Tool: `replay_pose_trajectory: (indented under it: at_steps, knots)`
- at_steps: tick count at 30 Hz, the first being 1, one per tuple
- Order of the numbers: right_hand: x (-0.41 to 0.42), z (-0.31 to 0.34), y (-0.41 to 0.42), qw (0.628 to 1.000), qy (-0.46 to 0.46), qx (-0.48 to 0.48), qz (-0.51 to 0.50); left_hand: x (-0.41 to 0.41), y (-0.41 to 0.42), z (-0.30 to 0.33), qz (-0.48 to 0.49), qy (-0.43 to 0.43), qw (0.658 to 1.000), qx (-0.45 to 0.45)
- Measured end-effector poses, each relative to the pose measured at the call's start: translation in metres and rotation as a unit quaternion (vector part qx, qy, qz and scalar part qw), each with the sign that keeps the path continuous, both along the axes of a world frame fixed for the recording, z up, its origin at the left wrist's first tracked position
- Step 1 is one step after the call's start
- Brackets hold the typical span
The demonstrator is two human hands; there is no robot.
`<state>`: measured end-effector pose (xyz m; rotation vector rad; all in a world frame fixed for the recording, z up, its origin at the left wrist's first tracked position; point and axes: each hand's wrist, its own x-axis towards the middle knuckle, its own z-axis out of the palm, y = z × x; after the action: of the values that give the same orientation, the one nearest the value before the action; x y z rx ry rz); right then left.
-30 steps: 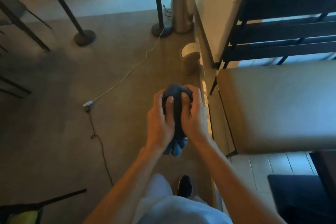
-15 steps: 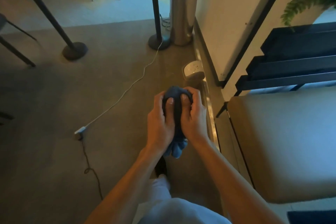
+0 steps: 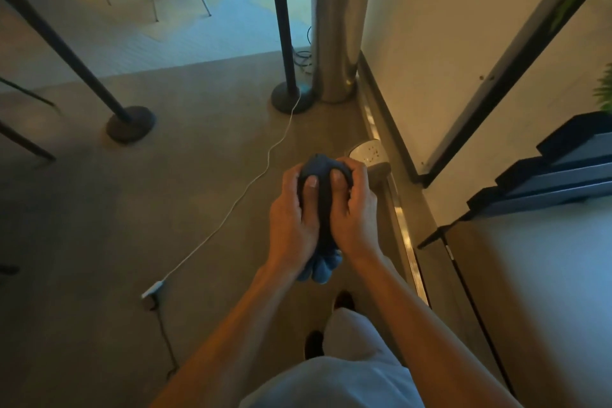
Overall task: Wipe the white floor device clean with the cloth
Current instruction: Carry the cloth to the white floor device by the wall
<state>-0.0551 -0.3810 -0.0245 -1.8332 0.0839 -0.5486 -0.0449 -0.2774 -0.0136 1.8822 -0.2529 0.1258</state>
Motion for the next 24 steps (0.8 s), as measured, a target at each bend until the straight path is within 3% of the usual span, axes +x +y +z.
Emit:
replay_pose_trajectory:
  at_steps: [15,24]
  knots:
    - [0.247,-0.030,-0.046,0.998,0.035,0.036,-0.047,0.251,-0.051,-0.011,-0.010,0.016,0.996,0.090]
    - [0.361,-0.024,-0.095,0.991,0.044,0.040,-0.119,0.376,-0.105,-0.008,-0.074,0.038,0.994,0.076]
